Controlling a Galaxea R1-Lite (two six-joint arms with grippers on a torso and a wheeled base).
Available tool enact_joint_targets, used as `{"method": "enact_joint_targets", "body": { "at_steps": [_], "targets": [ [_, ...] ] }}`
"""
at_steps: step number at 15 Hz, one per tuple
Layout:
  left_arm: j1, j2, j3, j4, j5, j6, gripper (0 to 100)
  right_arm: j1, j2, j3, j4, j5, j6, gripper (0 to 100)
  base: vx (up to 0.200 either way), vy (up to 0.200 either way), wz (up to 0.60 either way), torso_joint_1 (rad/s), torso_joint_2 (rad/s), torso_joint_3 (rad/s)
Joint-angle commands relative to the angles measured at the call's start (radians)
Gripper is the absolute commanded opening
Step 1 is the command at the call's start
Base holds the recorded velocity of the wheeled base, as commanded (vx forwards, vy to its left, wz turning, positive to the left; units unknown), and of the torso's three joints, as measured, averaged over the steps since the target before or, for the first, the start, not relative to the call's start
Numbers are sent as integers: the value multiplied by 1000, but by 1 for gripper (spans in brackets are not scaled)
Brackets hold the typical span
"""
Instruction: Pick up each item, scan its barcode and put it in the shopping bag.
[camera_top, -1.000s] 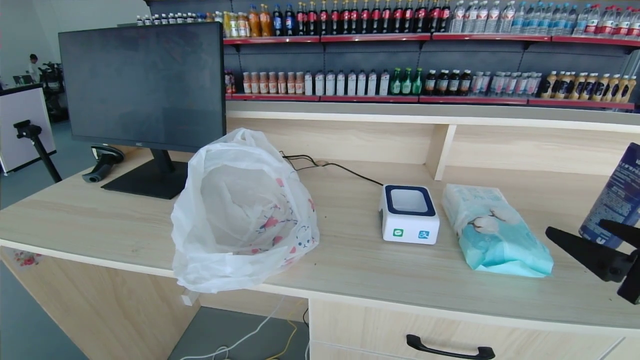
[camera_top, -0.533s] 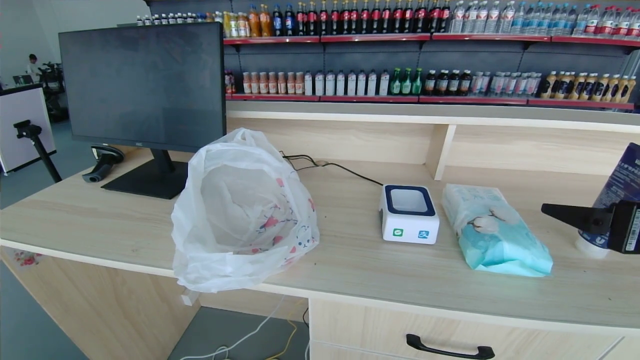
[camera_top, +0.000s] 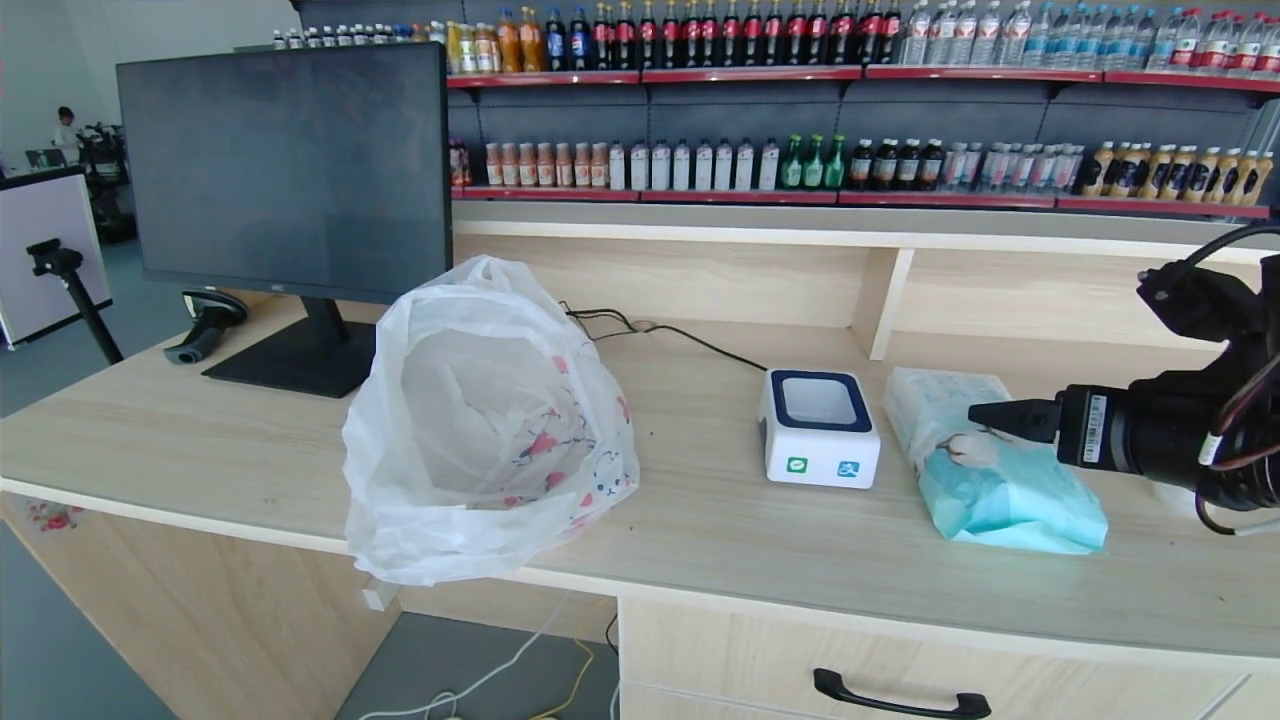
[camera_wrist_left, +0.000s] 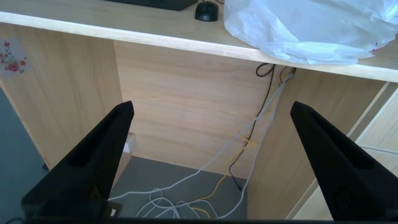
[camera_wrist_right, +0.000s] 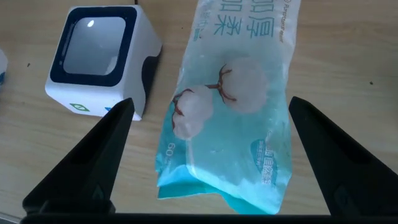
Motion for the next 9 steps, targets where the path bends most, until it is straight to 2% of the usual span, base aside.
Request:
{"method": "enact_joint_targets", "body": {
  "at_steps": [1, 6, 9],
  "targets": [
    [1, 1, 0, 1, 0, 0, 100, 6, 34, 5, -4, -1, -3, 100, 0, 0, 0, 0, 0, 0],
    [1, 1, 0, 1, 0, 0, 100, 3, 108, -1, -16, -43, -7, 100, 0, 0, 0, 0, 0, 0],
    [1, 1, 0, -1, 0, 0, 100, 3, 122, 44, -157, -39, -9, 100, 0, 0, 0, 0, 0, 0]
  ]
}}
